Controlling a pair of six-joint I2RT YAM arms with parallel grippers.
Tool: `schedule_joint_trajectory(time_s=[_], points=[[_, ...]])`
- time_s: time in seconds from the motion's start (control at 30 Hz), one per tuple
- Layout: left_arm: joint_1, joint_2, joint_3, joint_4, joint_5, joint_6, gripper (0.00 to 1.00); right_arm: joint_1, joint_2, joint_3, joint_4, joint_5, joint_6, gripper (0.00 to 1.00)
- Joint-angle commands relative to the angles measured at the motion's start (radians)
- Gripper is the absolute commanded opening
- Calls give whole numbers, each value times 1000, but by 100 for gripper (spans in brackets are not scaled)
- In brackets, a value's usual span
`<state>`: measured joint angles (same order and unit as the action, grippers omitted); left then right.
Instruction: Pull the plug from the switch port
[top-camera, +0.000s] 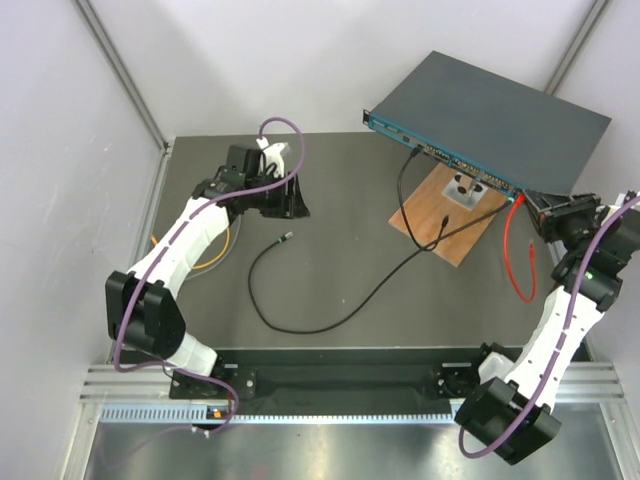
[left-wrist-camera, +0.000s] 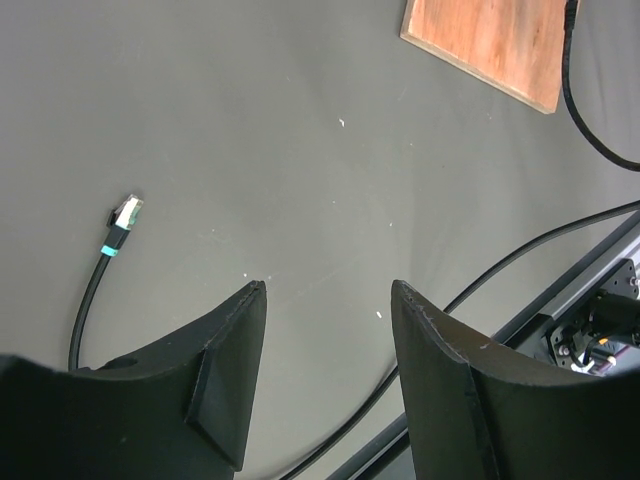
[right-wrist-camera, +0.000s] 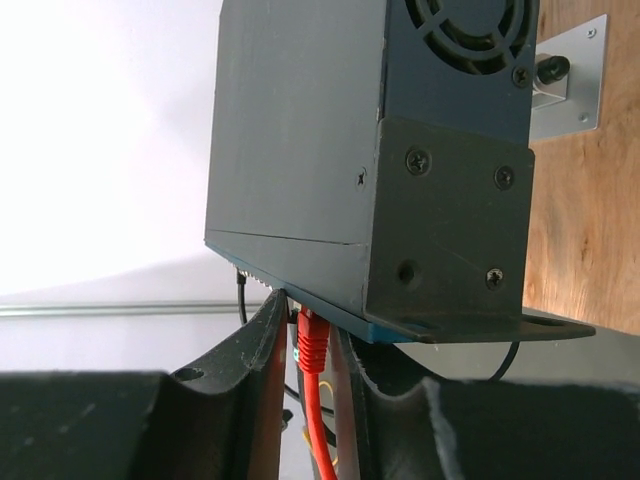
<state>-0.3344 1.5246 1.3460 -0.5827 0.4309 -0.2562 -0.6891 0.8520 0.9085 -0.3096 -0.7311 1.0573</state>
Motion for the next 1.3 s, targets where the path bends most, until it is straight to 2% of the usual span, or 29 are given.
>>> schedule_joint_trajectory(time_s=[0.0,0.17,0.23,0.27,0.3,0.67,0.83,1.27], points=[[9,-46,-8,44,19,5,58,-7,-16,-22,-28,-19,-43,14],[12,-49,-22,49,26,-3,57,-10,-27,-33,-17,-33,-46,12],[12,-50,-24,52,29,-6,57,-12,-25,-23,-11,-40,-54,15],[12,-49,-25,53,32,-8,57,-12,-27,-22,-10,-45,-56,22],[12,-50,-28,57,35,-8,57,-13,-28,-20,-10,-47,-57,23],[18,-60,-42,63,40,-12,57,-23,-57,-52,-39,-44,-74,23],[18,-57,-38,58,46,-8,57,-32,-45,-103,91,-39,21,27],[20,-57,-42,57,48,-5,57,-49,-19,-97,198,-34,156,29]])
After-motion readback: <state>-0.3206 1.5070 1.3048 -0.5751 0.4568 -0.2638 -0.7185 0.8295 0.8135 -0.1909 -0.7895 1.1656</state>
